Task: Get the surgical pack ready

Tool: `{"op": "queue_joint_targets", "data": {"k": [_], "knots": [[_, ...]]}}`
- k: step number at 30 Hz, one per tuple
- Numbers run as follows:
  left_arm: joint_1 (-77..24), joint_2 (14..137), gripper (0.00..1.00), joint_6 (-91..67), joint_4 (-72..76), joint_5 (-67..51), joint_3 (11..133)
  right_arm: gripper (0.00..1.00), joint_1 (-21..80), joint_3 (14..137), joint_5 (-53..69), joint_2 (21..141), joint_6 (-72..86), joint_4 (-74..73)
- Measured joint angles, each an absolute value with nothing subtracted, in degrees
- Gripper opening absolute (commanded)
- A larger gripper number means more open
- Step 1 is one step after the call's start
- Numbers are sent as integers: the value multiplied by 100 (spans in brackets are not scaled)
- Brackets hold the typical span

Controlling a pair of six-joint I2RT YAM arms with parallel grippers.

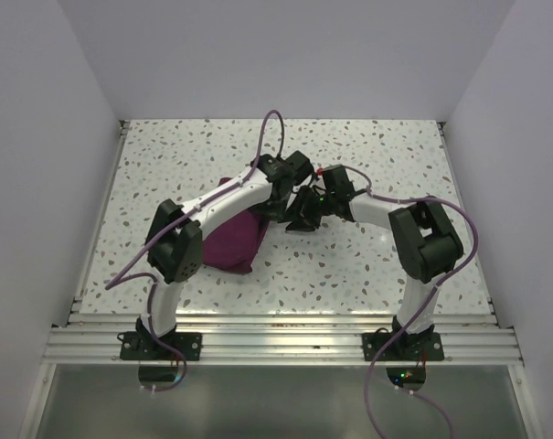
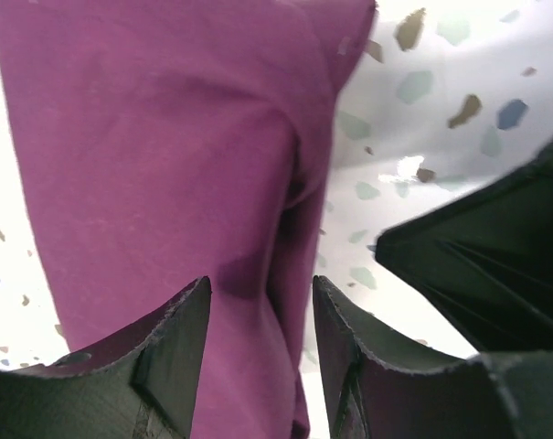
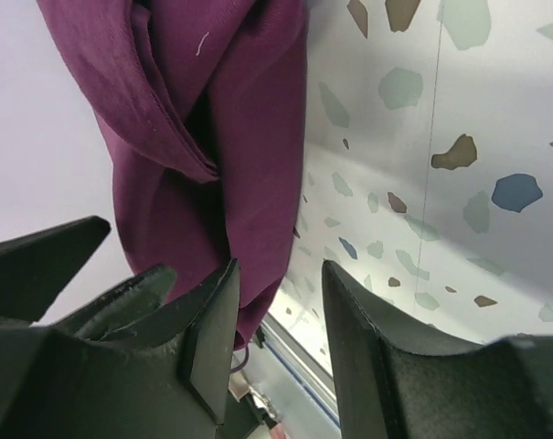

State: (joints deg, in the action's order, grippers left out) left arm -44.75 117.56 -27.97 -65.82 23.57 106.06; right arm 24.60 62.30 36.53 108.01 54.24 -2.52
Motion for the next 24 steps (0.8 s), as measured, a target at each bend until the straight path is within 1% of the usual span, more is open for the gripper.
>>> {"op": "queue_joint_targets", "data": {"k": [3, 5, 7, 10, 11, 15, 17, 19, 20, 22, 24], "knots": [[-4462, 11758, 52, -2801, -6604, 2571, 10608, 42, 2460, 6230, 3656, 10801, 5472, -178], [-4462, 11764, 49, -2801, -6608, 2646, 10606, 41, 2471, 6230, 3664, 10801, 5544, -115], [-4462, 11767, 45, -2797, -6602, 2692, 10602, 34, 2475, 6230, 3680, 10807, 5623, -3], [-4431, 11769, 33, -2794, -6556, 2705, 10527, 25, 2508, 6237, 3695, 10864, 5776, 187], [-4418, 11778, 27, -2790, -6560, 2705, 10508, 23, 2526, 6237, 3697, 10890, 5848, 242], [-4307, 11791, 20, -2735, -6490, 2672, 10412, 16, 2646, 6294, 3697, 11072, 6095, 467], [-4233, 11791, 14, -2707, -6436, 2628, 10344, 13, 2718, 6335, 3697, 11153, 6228, 565], [-4163, 11791, 10, -2646, -6405, 2567, 10313, 10, 2773, 6388, 3699, 11218, 6355, 674], [-4154, 11791, 6, -2630, -6394, 2534, 10311, 10, 2799, 6418, 3699, 11246, 6420, 742], [-4125, 11791, 1, -2591, -6379, 2462, 10311, 6, 2840, 6466, 3697, 11266, 6521, 829], [-4123, 11791, 0, -2567, -6370, 2394, 10309, 3, 2860, 6519, 3693, 11284, 6617, 913]]}}
